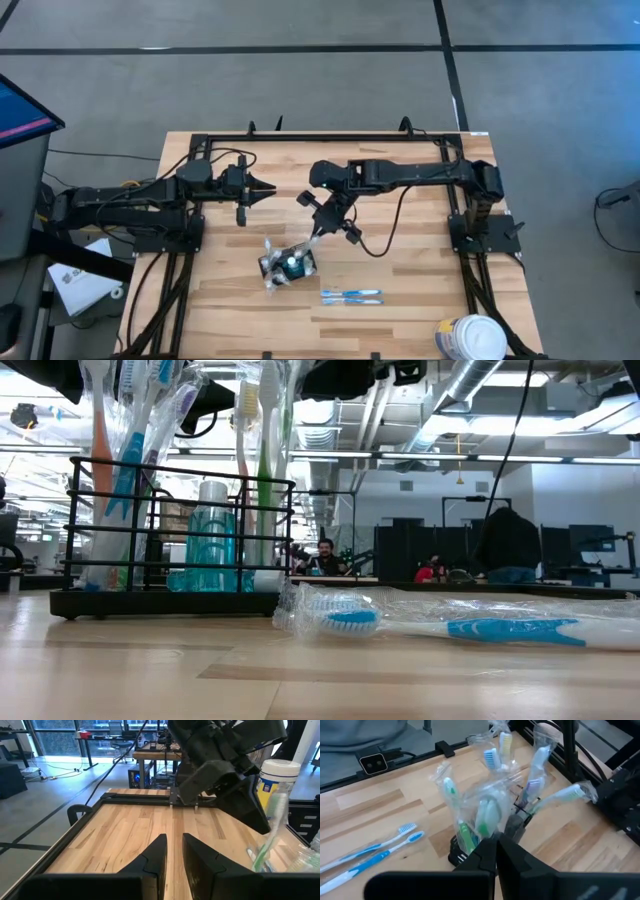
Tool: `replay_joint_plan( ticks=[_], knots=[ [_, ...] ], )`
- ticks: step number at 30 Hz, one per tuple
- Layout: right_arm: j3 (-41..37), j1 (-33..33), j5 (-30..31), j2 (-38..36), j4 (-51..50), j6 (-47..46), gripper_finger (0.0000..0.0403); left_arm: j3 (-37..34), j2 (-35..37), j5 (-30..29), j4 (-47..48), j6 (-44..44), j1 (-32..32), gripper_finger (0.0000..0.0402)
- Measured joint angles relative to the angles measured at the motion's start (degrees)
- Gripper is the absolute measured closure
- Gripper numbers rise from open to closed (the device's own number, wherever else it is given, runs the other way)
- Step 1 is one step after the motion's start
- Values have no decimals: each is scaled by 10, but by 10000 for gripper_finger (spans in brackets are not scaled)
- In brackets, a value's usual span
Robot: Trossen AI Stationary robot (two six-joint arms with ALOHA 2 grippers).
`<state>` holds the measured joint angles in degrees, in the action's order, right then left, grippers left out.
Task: Pick & Place toothbrushing station
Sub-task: Put the white green toothbrush into the black toothbrush rack
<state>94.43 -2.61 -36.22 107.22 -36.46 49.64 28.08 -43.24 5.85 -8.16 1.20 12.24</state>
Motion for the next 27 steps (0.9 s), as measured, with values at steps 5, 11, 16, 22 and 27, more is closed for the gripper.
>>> replay_joint_plan(
  ticks=[5, 11, 16, 22, 27],
  knots=[
    [0, -7, 0, 0, -9, 0, 403, 0, 0, 0, 0, 0, 0, 349],
    [-3, -13, -15, 27, -16, 3, 403, 0, 0, 0, 0, 0, 0, 349],
    [-2, -13, -15, 45, -10, 0, 403, 0, 0, 0, 0, 0, 0, 349],
    [0, -17, -16, 36, -27, -2, 403, 0, 0, 0, 0, 0, 0, 349],
    [0, -19, -16, 36, -38, -13, 403, 0, 0, 0, 0, 0, 0, 349]
  ],
)
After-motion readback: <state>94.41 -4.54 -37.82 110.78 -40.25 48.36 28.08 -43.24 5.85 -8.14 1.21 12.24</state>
